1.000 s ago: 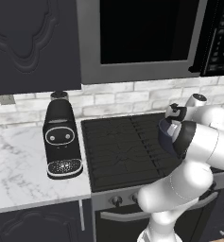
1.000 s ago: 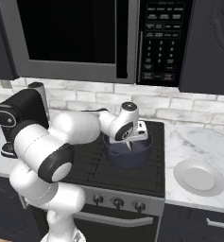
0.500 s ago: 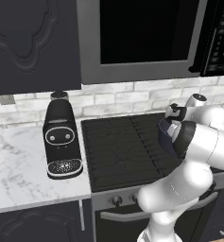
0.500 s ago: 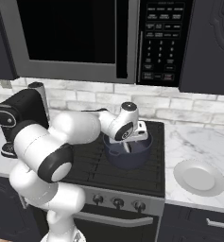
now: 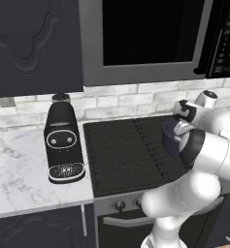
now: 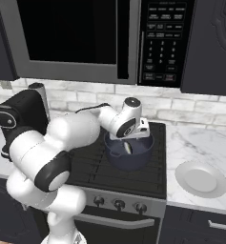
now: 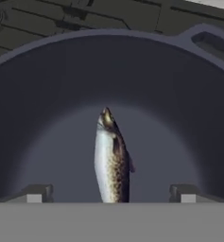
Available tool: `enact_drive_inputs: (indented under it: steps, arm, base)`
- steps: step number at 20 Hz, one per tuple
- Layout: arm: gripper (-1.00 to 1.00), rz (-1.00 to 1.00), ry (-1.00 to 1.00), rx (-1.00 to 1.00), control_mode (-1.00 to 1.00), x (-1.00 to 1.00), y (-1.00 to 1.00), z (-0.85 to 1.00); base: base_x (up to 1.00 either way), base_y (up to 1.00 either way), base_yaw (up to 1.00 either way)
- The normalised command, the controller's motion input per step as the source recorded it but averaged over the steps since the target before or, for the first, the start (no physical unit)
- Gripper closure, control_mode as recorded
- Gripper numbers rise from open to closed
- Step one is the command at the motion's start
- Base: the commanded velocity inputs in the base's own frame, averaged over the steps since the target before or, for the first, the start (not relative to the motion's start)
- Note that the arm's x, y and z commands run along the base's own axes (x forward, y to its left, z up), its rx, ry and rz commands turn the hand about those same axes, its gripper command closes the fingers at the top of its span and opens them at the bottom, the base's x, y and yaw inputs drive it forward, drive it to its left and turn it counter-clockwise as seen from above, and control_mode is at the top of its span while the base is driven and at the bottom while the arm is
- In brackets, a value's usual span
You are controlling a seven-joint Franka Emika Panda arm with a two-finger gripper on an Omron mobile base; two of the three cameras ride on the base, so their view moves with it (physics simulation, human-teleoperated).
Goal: Retrieve the frozen meat and place it in the pot on a burner. Then turn the burner on.
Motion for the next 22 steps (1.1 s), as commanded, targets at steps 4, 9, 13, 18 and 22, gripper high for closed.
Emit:
enact_drive_inputs:
  steps: [4,9,13,18,22]
  arm:
    - [-1.0,0.0,-0.09,0.05,-1.0,-0.29,0.0,0.29]
    - [-1.0,0.0,-0.09,0.02,-1.0,-0.51,0.0,0.31]
    - [-1.0,0.0,-0.08,0.01,-1.0,-0.6,0.0,0.32]
    - [-1.0,-0.01,-0.07,0.01,-1.0,-0.63,0.0,0.23]
    - [-1.0,-0.02,-0.1,0.01,-1.0,-0.72,-0.01,0.09]
  base:
    - [0.0,0.0,0.0]
    - [0.0,0.0,0.0]
    - [0.0,0.0,0.0]
    - [0.0,0.0,0.0]
    - [0.0,0.0,0.0]
